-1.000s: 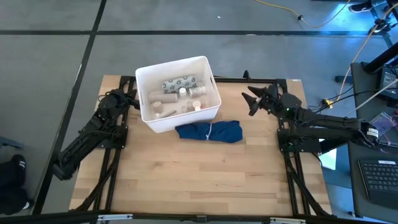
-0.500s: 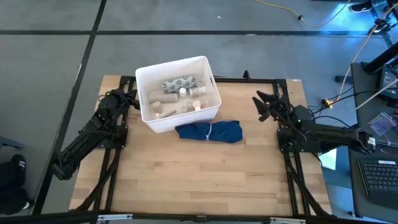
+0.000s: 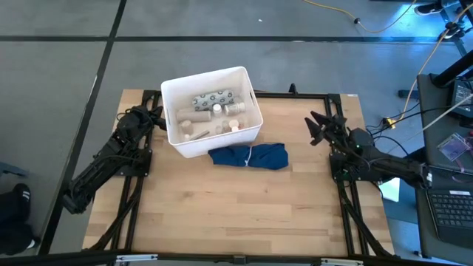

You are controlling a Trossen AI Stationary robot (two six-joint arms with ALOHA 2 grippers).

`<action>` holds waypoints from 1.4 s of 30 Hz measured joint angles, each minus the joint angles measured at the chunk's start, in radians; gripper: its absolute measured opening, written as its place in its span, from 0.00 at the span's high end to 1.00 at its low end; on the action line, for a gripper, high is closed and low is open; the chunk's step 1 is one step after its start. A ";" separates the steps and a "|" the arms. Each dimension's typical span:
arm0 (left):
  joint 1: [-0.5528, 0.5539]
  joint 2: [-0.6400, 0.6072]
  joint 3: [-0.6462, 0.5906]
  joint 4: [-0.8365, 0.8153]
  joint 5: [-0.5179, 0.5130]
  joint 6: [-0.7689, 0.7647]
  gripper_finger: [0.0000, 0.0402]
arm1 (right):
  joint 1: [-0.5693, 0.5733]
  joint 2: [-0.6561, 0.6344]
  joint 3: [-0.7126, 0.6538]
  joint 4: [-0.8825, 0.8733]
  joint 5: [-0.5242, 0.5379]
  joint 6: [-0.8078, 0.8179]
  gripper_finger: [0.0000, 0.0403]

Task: Pick & place medical supplies in basket/bin
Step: Return to Home Position

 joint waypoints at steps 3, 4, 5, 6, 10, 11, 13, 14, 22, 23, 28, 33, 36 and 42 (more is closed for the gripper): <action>0.000 0.000 0.000 0.000 0.000 0.000 0.97 | 0.000 -0.050 0.003 -0.091 -0.049 0.013 0.37; 0.000 0.000 0.000 0.000 0.000 0.000 0.97 | 0.001 -0.050 0.006 -0.130 -0.055 0.016 0.37; 0.000 0.000 0.000 0.000 -0.001 0.000 0.97 | 0.000 -0.045 0.010 -0.159 -0.058 0.019 0.37; 0.000 0.000 0.000 0.000 -0.001 0.000 0.97 | 0.000 -0.040 0.015 -0.170 -0.057 0.016 0.37; 0.000 0.001 0.000 0.000 -0.005 0.000 0.96 | 0.000 -0.032 0.015 -0.176 -0.057 -0.036 0.37; 0.000 0.001 0.000 0.000 -0.005 0.000 0.96 | 0.000 -0.032 0.015 -0.176 -0.057 -0.039 0.37; 0.000 0.001 0.000 0.000 -0.005 0.000 0.96 | 0.000 -0.032 0.015 -0.175 -0.057 -0.042 0.37; 0.000 0.001 0.000 0.000 -0.005 0.000 0.96 | 0.000 -0.032 0.015 -0.175 -0.057 -0.043 0.37; 0.000 0.001 0.000 0.000 -0.005 0.000 0.96 | 0.000 -0.032 0.015 -0.174 -0.057 -0.043 0.37; 0.000 0.001 0.000 0.000 -0.005 0.000 0.96 | 0.000 -0.032 0.015 -0.174 -0.057 -0.043 0.37; 0.000 0.001 0.000 0.000 -0.005 0.000 0.96 | 0.000 -0.032 0.015 -0.174 -0.057 -0.043 0.37; 0.000 0.001 0.000 -0.001 -0.005 0.000 0.96 | 0.000 -0.032 0.015 -0.174 -0.057 -0.043 0.37; 0.000 0.001 0.000 0.000 -0.005 0.000 0.96 | 0.000 -0.032 0.016 -0.174 -0.057 -0.043 0.37; 0.000 0.001 0.000 -0.001 -0.004 0.000 0.96 | 0.000 -0.032 0.016 -0.174 -0.057 -0.043 0.37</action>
